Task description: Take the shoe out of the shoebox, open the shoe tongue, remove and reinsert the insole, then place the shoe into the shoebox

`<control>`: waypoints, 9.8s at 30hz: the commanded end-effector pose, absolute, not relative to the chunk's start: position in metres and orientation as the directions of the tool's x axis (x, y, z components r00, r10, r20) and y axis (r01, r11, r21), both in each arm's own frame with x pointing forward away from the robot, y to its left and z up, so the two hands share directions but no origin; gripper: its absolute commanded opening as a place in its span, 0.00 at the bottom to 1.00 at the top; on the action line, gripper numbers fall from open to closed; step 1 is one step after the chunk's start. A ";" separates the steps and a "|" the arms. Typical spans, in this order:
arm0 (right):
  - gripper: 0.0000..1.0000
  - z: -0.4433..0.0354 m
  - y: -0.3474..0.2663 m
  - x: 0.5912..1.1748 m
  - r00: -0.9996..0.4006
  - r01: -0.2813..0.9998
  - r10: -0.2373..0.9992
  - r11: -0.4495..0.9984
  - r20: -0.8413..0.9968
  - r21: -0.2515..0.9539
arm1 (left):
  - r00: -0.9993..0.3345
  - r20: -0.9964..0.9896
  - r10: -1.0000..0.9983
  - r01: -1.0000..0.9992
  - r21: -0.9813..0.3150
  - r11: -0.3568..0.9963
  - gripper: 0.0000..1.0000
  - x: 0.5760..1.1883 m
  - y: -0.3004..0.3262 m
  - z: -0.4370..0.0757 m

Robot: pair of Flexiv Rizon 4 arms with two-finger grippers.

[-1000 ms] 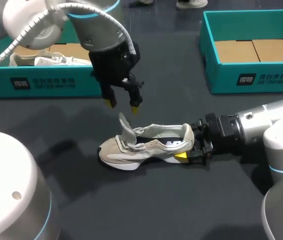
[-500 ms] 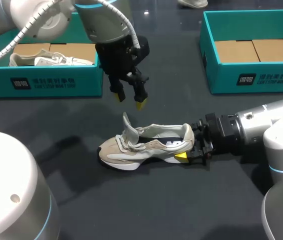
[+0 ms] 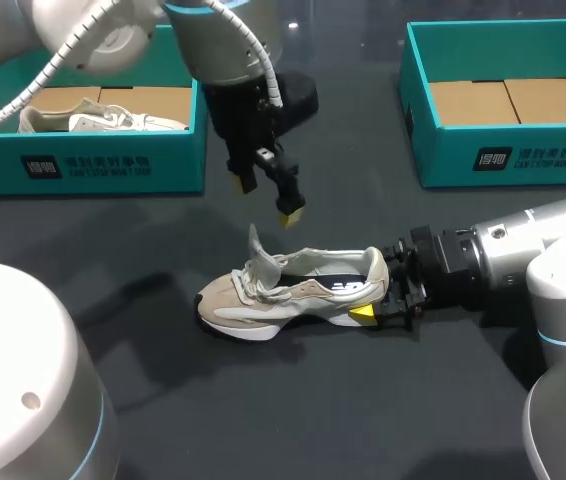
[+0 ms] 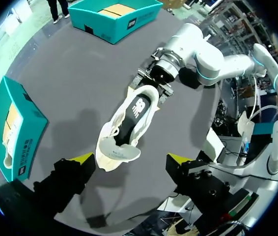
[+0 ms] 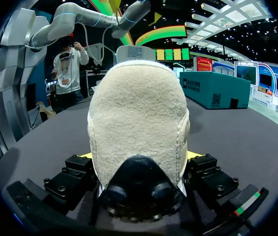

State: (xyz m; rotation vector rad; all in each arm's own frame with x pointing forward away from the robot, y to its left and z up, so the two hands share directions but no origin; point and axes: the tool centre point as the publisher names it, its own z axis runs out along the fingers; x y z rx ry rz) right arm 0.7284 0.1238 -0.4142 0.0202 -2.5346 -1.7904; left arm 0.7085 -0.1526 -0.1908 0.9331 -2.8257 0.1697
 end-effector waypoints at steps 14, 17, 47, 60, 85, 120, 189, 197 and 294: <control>0.00 -0.416 0.127 0.727 -0.999 0.013 -0.032 0.339 0.025 0.941 | -0.891 0.181 -0.416 -0.424 -0.002 0.906 1.00 0.720 -0.158 -0.188; 0.00 -0.416 0.127 0.727 -0.999 0.013 -0.032 0.339 0.025 0.941 | -0.896 0.170 -0.411 -0.421 -0.025 0.907 1.00 0.721 -0.158 -0.187; 0.00 -0.416 0.127 0.727 -0.999 0.013 -0.032 0.339 0.025 0.941 | -0.992 0.127 -0.008 -0.025 -0.138 0.990 1.00 0.724 -0.209 -0.224; 0.00 -0.416 0.127 0.727 -0.999 0.013 -0.032 0.339 0.025 0.941 | -0.989 0.096 0.113 0.095 -0.177 0.980 0.12 0.717 -0.225 -0.258; 0.00 -0.416 0.127 0.727 -0.999 0.013 -0.032 0.339 0.025 0.941 | -0.983 0.157 0.093 0.074 -0.125 0.989 0.03 0.711 -0.221 -0.341; 0.00 -0.416 0.127 0.727 -0.999 0.013 -0.032 0.339 0.025 0.941 | -0.978 0.208 0.037 0.013 -0.112 0.994 0.29 0.695 -0.207 -0.374; 0.00 -0.416 0.127 0.727 -0.999 0.013 -0.032 0.339 0.025 0.941 | -0.989 0.146 -0.017 -0.061 -0.305 0.950 0.00 0.720 -0.189 -0.364; 0.00 -0.416 0.127 0.727 -0.999 0.013 -0.032 0.339 0.025 0.941 | -0.986 0.163 -0.034 -0.093 -0.370 0.924 0.00 0.721 -0.192 -0.350; 0.00 -0.416 0.127 0.727 -0.999 0.013 -0.032 0.339 0.025 0.941 | -0.911 -0.243 -0.334 -0.184 -0.485 0.855 0.51 0.714 -0.251 -0.328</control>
